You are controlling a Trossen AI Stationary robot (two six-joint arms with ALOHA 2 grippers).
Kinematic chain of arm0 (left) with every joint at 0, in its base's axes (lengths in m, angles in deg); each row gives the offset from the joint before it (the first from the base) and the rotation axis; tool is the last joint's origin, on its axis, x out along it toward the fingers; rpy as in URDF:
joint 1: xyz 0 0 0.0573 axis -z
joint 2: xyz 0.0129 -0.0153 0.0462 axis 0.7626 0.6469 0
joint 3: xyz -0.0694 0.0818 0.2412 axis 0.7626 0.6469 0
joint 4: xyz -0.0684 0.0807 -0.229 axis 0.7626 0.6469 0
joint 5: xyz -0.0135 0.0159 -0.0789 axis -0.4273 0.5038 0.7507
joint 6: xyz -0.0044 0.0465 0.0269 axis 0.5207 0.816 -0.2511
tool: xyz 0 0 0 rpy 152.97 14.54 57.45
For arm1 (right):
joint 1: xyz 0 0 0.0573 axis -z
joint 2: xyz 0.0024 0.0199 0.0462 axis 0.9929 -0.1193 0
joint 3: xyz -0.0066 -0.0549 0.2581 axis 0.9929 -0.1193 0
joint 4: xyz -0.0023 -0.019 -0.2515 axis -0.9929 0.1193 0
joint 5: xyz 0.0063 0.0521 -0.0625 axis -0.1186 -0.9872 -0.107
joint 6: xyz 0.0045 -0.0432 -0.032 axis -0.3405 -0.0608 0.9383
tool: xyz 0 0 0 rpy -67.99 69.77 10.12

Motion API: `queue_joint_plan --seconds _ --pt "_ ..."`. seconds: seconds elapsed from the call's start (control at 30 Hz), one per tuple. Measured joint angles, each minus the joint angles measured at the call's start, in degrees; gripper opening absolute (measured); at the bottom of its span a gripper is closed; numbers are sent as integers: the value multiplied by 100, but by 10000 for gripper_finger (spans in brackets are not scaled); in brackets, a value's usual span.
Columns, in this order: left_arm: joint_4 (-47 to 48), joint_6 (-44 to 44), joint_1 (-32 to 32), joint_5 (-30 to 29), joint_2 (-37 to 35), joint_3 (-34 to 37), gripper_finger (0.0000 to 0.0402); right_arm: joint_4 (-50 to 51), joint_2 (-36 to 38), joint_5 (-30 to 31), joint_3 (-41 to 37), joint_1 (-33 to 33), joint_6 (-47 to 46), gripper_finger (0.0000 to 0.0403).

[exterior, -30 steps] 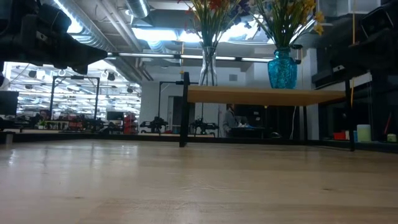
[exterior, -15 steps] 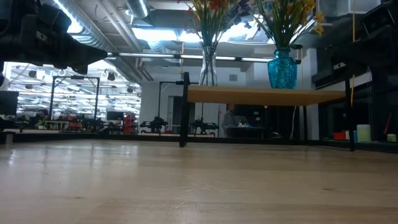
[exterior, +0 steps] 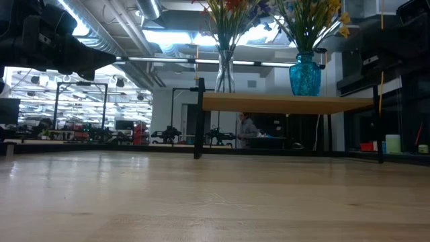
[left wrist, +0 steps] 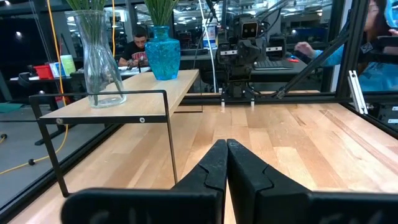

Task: Pick and place flowers into a vace then onto a shelf
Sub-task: Return to Home Position

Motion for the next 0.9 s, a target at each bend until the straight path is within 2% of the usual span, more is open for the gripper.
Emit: queue_joint_plan --seconds 0.9 --pt "1 2 0 0 0 0 6 15 -26 1 2 -2 9 20"
